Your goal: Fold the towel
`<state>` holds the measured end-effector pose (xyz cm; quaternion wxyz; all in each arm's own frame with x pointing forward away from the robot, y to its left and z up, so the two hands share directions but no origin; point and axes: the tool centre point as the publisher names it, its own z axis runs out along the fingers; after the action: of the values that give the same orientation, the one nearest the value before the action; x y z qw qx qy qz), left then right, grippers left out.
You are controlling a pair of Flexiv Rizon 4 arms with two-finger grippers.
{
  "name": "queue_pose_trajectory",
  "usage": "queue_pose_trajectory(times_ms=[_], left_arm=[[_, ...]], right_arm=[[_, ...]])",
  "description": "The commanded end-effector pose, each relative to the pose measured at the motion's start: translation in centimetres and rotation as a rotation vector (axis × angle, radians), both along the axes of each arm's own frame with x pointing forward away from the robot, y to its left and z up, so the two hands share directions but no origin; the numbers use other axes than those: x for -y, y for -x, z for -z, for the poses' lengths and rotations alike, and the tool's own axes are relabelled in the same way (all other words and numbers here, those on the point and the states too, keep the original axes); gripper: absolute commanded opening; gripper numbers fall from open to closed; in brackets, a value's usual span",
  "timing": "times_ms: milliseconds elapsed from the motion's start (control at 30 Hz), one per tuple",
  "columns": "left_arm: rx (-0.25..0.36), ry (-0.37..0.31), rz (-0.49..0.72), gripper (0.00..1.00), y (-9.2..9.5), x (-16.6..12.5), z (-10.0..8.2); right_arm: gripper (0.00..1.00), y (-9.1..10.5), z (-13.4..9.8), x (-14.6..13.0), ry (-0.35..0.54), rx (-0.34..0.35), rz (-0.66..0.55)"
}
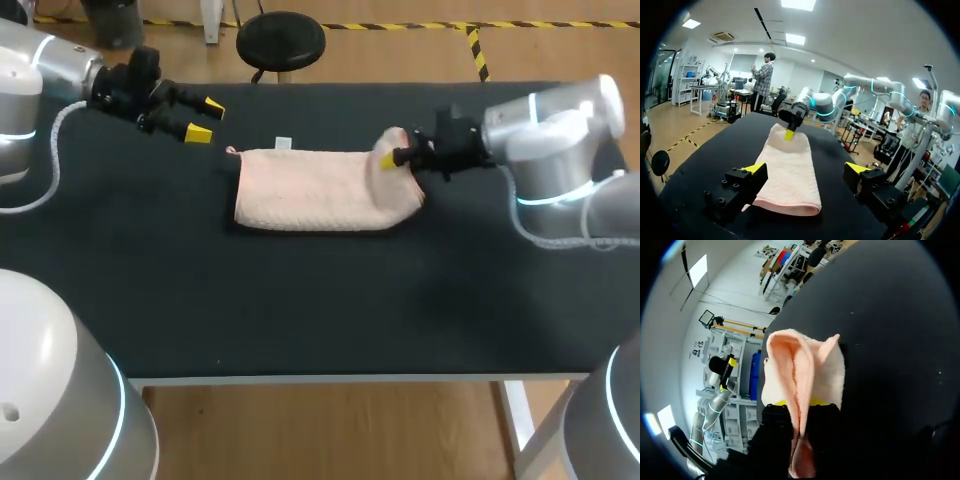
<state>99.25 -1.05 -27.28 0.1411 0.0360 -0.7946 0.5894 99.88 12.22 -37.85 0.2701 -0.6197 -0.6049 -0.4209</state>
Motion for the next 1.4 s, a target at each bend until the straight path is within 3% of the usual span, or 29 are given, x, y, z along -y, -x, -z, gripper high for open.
queue_pose_trajectory(times_ms=[33,367,533,800,833,867,1067,1400], left_arm=[[0.001,0.001,0.000,1.00,0.0,0.0,0.1],[0.001,0.001,0.000,1.00,0.0,0.0,0.1],[0.001,0.001,0.000,1.00,0.0,0.0,0.1],[0.001,0.001,0.000,1.00,0.0,0.0,0.1],[0.001,0.001,0.000,1.00,0.0,0.0,0.1],[0.001,0.001,0.000,1.00,0.0,0.0,0.1],[0.001,0.001,0.000,1.00,0.0,0.0,0.1],[0.001,0.001,0.000,1.00,0.0,0.0,0.1]], right_arm=[[0.00,-0.7,-0.8,-4.4,0.043,0.007,-0.002],[0.00,-1.7,-1.2,-15.2,0.054,0.032,-0.042],[0.00,-0.9,-0.1,-18.6,0.064,0.024,-0.053],[0.00,0.4,-1.6,-22.2,0.011,0.047,-0.072],[0.55,0.5,-1.7,-22.4,-0.001,0.048,-0.086],[1.00,0.6,-1.8,-22.5,0.020,0.068,-0.081],[1.00,1.1,-1.8,-20.5,0.157,0.238,-0.052],[1.00,1.2,-1.8,-20.0,0.166,0.239,-0.044]])
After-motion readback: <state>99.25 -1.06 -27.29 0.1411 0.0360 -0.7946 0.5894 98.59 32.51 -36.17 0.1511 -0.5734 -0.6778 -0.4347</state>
